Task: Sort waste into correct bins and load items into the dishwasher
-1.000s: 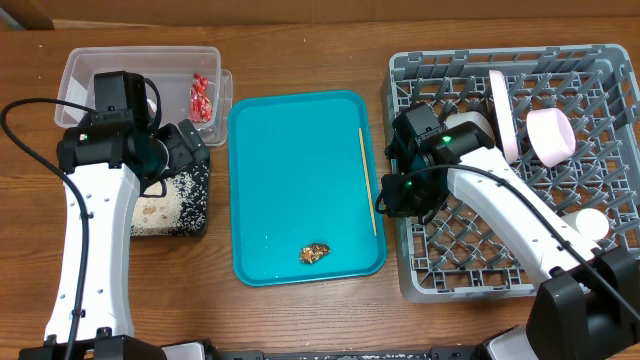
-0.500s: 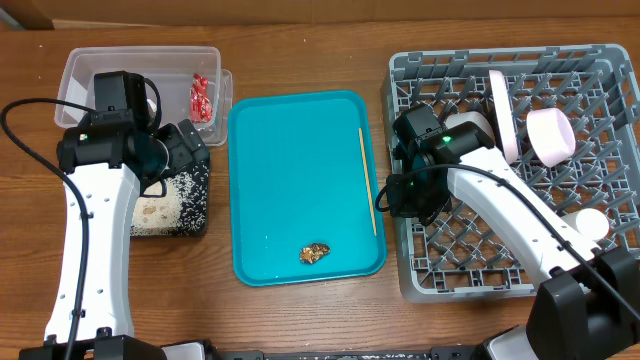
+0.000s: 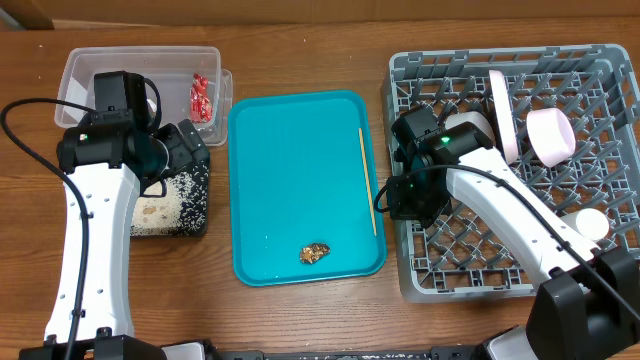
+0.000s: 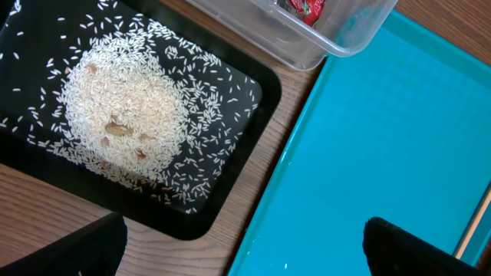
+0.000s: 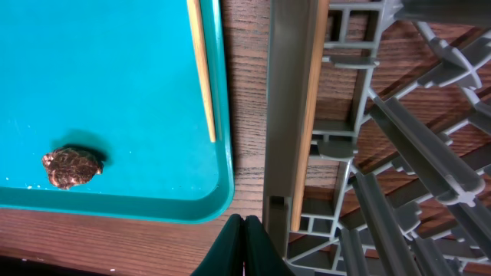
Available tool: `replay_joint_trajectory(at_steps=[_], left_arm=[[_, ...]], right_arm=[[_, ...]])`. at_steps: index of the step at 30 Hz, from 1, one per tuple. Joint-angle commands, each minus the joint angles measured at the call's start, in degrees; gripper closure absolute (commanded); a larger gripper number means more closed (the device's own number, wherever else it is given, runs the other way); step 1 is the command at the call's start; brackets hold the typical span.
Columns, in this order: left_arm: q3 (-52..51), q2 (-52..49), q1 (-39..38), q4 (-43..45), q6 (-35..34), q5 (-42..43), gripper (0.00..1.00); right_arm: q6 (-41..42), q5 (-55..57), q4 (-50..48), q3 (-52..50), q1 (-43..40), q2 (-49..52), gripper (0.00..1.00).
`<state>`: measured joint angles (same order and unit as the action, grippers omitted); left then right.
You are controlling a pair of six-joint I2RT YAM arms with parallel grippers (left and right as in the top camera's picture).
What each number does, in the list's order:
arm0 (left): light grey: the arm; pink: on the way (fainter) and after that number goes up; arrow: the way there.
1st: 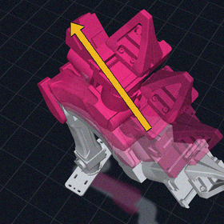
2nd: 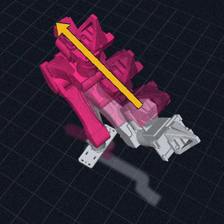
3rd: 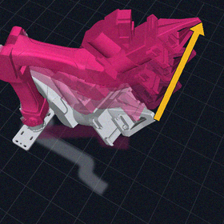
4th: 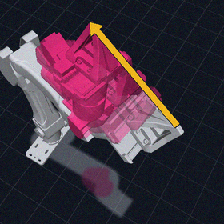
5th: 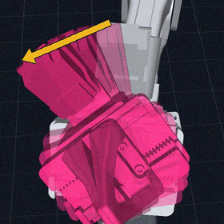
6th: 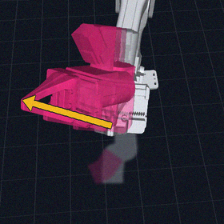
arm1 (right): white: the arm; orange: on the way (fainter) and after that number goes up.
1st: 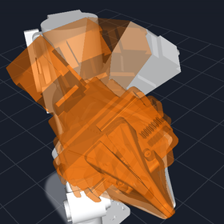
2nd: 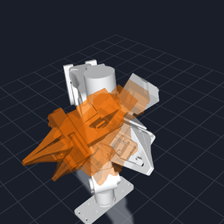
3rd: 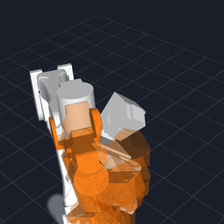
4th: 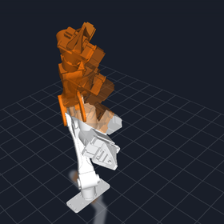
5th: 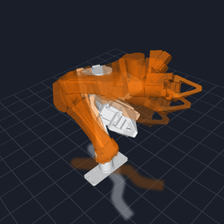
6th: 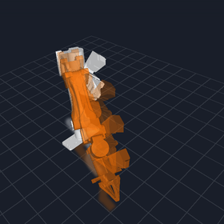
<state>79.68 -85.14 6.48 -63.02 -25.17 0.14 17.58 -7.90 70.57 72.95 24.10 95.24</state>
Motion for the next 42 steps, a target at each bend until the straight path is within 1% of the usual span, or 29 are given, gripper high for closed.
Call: replay_joint_trajectory(at_steps=[1,39,42], left_arm=[[1.2,1.0,0.1,0.0,-0.6,-0.7,0.00],[1.2,1.0,0.1,0.0,-0.6,-0.7,0.00],[1.2,1.0,0.1,0.0,-0.6,-0.7,0.00]], right_arm=[[0.5,3.0,0.3,-0.3,-0.2,-1.4,0.96],[0.6,4.3,2.8,-0.3,-0.2,-1.4,0.96],[-2.0,2.6,3.1,-0.3,-0.2,-1.4,0.95]])
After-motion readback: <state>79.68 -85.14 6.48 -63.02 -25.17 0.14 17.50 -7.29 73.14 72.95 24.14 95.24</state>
